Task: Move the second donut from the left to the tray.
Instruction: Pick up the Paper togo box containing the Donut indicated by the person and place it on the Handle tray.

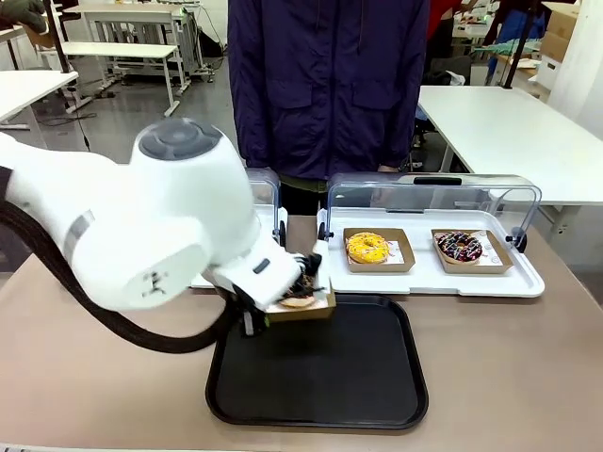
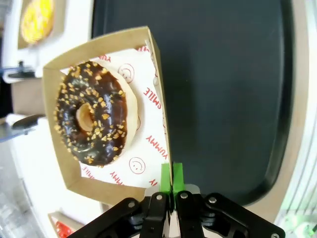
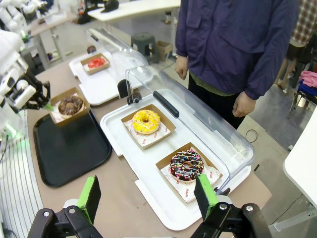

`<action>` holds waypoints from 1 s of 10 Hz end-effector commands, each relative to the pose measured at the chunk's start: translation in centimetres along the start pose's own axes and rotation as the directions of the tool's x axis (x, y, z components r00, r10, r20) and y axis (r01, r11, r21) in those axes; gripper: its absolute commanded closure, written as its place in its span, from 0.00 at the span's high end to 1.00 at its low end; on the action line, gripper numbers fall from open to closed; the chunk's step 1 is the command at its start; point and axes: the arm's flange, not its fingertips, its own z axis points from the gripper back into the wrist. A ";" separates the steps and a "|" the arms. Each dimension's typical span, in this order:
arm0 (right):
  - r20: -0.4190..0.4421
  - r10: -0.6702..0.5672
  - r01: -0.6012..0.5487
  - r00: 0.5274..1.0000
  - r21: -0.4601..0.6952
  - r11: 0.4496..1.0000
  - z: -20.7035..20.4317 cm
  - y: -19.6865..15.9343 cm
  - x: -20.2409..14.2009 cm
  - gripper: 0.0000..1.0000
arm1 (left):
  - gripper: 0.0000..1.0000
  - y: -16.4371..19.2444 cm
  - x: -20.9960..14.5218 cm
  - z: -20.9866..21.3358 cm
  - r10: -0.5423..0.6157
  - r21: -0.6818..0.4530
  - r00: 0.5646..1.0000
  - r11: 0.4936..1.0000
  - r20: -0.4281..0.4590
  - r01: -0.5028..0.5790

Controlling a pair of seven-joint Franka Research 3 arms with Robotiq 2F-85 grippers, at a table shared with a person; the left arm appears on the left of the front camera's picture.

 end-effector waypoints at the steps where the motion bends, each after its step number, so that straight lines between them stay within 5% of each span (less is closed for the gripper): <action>1: 0.009 0.027 -0.027 1.000 0.001 1.000 0.0 -0.1 0.1 1.00 | 0.02 -1.4 1.0 -1.8 0.000 0.016 1.000 1.000 0.024 -0.001; 10: 0.009 0.027 -0.027 1.000 0.001 1.000 0.0 -0.1 0.1 1.00 | 0.02 -5.0 2.6 -5.4 -0.074 -0.099 0.996 0.992 0.042 0.078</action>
